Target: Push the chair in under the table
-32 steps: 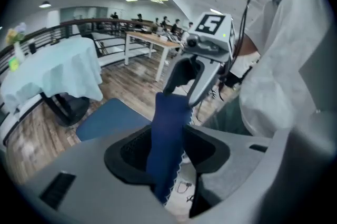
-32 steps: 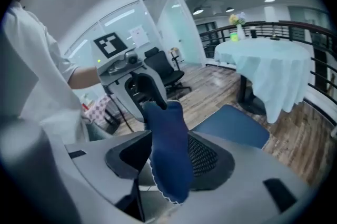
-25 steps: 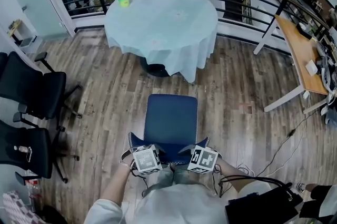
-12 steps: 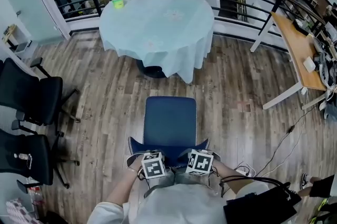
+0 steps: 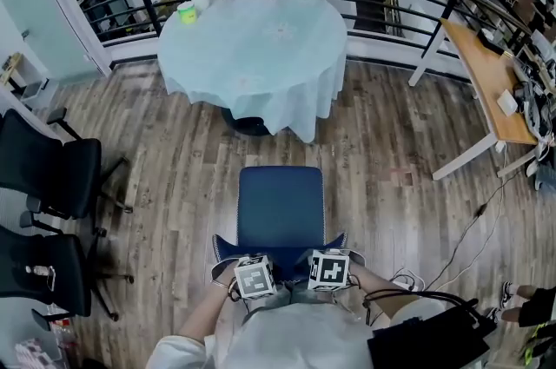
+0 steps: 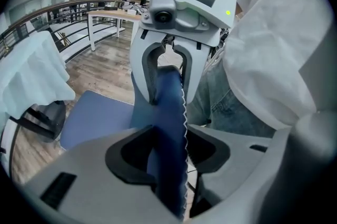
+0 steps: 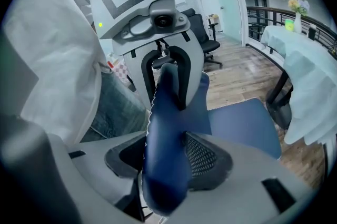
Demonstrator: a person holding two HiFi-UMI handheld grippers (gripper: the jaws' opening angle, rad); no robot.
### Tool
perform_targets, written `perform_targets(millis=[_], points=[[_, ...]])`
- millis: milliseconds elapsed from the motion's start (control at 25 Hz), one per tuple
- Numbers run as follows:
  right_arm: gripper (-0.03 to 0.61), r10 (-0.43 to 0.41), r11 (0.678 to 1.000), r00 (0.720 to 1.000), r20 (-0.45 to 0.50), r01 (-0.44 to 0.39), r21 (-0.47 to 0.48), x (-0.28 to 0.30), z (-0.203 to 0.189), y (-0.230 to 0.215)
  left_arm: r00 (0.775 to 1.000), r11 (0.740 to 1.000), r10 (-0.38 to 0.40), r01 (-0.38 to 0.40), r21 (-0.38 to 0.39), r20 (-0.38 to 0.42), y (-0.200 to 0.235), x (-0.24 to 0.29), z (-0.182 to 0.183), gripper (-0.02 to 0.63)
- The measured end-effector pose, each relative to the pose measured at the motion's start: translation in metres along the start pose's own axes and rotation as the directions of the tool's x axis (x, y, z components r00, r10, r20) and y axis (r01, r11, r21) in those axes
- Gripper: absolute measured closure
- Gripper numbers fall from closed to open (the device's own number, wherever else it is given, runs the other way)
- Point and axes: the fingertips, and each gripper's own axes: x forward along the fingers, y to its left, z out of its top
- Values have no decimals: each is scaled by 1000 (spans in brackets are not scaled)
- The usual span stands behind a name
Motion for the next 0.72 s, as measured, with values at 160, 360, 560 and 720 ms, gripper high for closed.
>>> perform_targets(millis=[160,360,560,720], points=[[373,3,1000,1000,-15,-3,-12,0,-3,-2,1000,1000,-14,15,-12,6,0,5,0,430],[373,-26,1000,999,-39,25,-18,-9,-8,-15,999,999,42,-42,0,20,14,-7,16,430],[374,-59,998,997,-57,57,-29,-19,-11,-36,997,998,68,-67,-9,25,31,-6,23,431],[374,-58,998,996,-69,55,-43,-29,-8,-48,997,997,65,-64,-37,35,48,4,21,433]])
